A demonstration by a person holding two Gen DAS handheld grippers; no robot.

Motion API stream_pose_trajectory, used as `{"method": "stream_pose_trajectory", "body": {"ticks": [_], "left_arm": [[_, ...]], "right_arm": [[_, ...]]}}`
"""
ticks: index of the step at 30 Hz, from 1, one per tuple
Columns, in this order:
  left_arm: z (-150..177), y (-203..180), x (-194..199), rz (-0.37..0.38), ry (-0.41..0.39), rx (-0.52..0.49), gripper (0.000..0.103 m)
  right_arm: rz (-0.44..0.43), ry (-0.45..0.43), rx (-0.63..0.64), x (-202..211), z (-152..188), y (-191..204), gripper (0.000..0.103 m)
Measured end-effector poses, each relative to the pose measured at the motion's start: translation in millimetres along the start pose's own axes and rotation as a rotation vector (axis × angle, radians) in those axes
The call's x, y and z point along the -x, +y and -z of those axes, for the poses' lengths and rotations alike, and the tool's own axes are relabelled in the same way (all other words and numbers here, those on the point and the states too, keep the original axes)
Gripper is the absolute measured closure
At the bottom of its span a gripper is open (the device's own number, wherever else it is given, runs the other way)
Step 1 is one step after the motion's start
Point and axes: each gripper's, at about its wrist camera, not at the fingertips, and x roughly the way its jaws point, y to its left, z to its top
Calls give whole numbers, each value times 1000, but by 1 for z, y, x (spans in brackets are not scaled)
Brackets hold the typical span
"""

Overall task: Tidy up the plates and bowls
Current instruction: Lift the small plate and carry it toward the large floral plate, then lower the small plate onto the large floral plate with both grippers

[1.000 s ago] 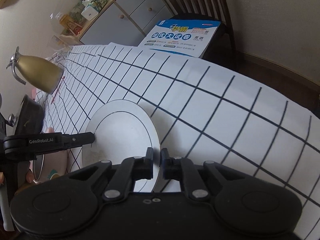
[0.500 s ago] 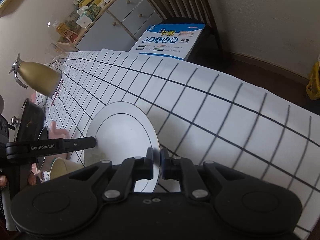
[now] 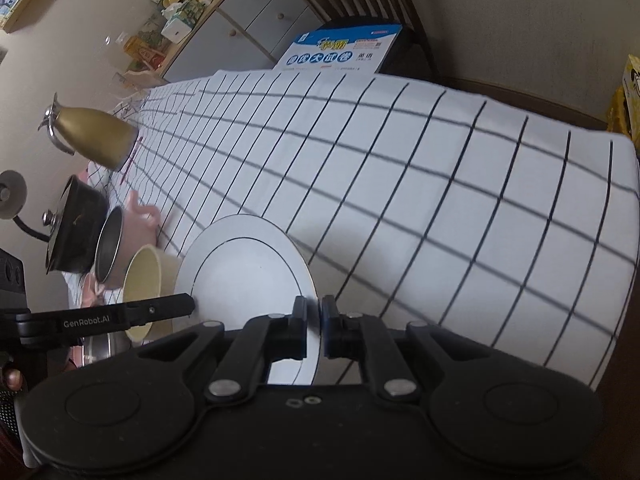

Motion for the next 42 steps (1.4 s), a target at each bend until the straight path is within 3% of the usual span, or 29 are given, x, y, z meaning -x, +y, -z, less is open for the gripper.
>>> {"method": "stream_pose_trajectory", "body": {"ticks": [16,33,42], "left_arm": [[104,51,50,-6,10,132,88],[217,126,115,6,13,180,88],[259,162,110,30,41,207,88]], "right_arm": [[-10,74,80,9,69,52,95],[-27,137,103,12,182,125,96],[-7,155,82,1,239,143,98]]}}
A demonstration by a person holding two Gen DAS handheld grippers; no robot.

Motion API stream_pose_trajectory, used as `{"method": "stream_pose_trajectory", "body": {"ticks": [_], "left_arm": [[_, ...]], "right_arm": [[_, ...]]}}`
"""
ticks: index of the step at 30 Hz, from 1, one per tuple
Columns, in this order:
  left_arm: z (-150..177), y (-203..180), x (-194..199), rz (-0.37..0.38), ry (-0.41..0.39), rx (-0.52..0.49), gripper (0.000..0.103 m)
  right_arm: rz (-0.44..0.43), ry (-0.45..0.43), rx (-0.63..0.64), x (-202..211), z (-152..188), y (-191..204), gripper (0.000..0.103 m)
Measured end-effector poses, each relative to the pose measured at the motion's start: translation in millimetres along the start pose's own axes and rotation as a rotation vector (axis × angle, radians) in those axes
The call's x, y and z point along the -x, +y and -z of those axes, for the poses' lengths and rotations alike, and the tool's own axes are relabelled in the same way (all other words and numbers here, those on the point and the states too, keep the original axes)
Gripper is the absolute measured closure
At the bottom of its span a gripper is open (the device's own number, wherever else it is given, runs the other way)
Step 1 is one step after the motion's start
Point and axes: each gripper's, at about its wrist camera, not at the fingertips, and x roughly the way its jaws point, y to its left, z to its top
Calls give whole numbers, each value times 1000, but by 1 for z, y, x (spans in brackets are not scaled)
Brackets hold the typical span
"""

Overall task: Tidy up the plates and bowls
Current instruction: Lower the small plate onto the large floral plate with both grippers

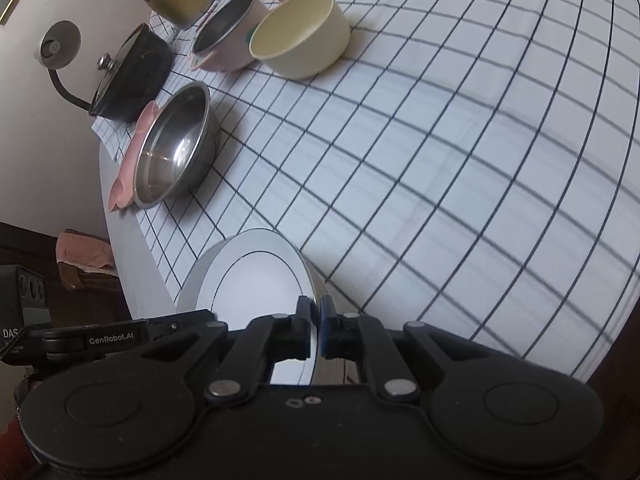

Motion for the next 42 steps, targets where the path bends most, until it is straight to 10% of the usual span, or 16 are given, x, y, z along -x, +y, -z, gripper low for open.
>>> {"method": "stream_pose_trajectory", "body": {"ticks": [42], "left_arm": [[15,16,10,-38,-45,-72,88]], "right_arm": [[23,-46,28,-25,32,4,97]]}}
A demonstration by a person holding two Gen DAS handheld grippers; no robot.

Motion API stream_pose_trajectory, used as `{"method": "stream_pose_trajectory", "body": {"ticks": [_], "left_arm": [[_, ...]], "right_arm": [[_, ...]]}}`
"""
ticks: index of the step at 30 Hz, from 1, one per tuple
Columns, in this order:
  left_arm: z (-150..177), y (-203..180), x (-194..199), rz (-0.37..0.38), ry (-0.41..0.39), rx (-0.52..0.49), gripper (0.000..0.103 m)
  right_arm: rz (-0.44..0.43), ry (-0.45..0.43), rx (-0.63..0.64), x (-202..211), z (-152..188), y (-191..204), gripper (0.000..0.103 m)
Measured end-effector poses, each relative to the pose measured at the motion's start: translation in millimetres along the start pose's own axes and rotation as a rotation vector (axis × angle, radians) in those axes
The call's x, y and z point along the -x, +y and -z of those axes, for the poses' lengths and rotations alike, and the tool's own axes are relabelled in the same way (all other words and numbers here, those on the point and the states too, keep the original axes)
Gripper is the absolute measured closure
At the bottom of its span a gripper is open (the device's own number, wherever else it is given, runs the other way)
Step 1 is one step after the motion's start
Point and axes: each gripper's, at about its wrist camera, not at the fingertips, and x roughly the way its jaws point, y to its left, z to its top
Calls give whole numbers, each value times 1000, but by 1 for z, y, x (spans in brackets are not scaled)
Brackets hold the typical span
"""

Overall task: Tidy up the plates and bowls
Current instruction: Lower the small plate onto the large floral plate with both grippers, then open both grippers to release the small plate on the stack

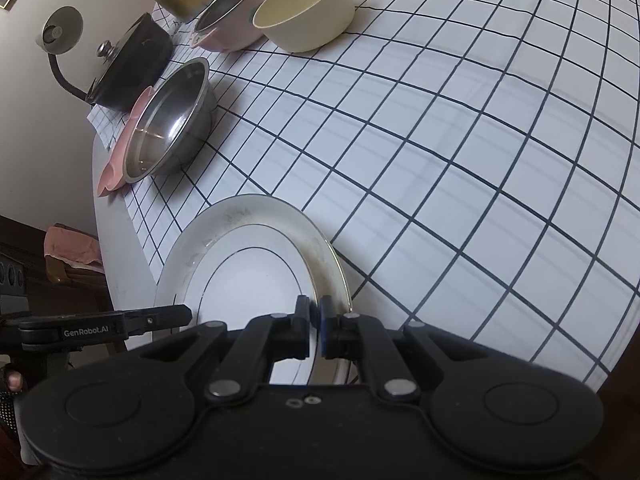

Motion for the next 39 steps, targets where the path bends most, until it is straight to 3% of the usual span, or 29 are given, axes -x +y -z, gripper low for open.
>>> {"method": "stream_pose_trajectory", "body": {"ticks": [10,19,25,39], "left_arm": [[8,-2,11,-24,-43,-15,88],[15,-15,30,-32,-104,-54,88],[20,-29,50,-76,-174,-115,88],[40,-51,91,-120,-311,-187,87]], "right_arm": [[5,12,-2,-12,-1,1,95],[18,1,17,-3,0,10,81],[21,-47,99,14,8,35,70],[63,-197,329,56,32,95,56]]}}
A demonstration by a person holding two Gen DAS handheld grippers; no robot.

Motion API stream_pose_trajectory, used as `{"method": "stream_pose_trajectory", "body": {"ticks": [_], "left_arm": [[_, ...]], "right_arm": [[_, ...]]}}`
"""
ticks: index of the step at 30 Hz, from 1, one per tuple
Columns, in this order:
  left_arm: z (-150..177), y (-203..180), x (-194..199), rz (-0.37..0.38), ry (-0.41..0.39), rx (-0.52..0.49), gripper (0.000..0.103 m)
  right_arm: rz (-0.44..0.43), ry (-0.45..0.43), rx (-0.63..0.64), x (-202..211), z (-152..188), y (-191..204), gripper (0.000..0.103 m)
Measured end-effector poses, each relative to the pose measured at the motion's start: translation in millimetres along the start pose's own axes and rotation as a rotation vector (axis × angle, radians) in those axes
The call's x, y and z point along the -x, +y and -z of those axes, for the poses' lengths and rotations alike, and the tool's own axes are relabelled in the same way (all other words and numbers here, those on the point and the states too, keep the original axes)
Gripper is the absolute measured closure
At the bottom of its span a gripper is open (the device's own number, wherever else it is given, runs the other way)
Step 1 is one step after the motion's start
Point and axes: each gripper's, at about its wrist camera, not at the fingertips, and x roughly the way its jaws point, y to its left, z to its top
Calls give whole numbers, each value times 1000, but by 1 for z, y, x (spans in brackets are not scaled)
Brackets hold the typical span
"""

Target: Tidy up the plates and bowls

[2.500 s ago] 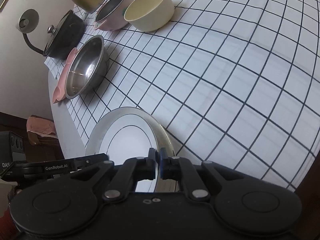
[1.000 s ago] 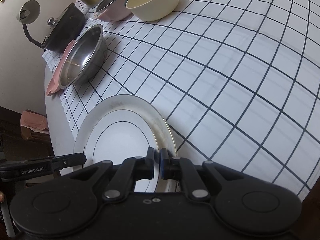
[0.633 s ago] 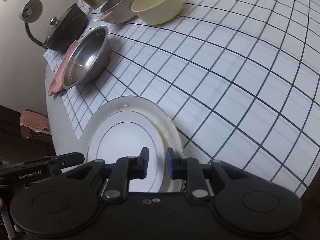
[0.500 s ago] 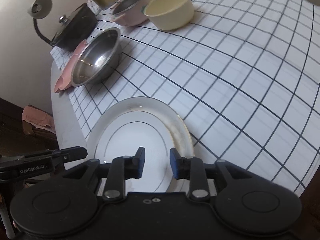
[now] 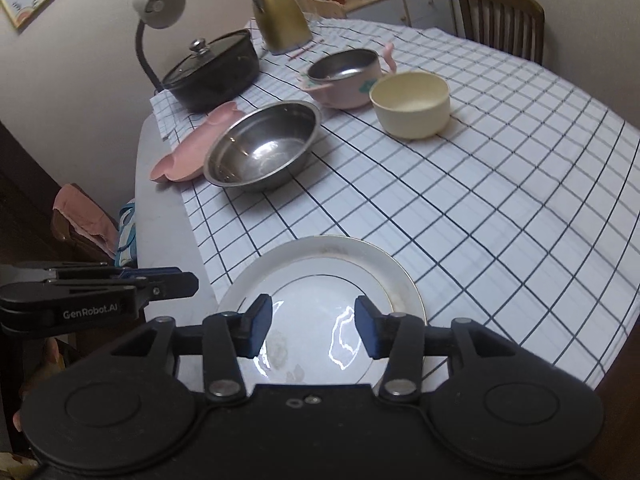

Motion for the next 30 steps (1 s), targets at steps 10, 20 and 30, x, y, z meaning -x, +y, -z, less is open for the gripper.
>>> {"method": "stream_pose_trajectory", "body": {"ticks": [10,20,30], "left_arm": [[3,-9,30,-37,-80,8,50],[3,-27,47,-137,-178,78,34],[8,-29,53,-227,-224,227,31]], "right_arm": [[32,-99,101,28,-2,27,35],[18,-122,247,38,-21,30,15],[2,-153,378,40,-35,32,2]]}}
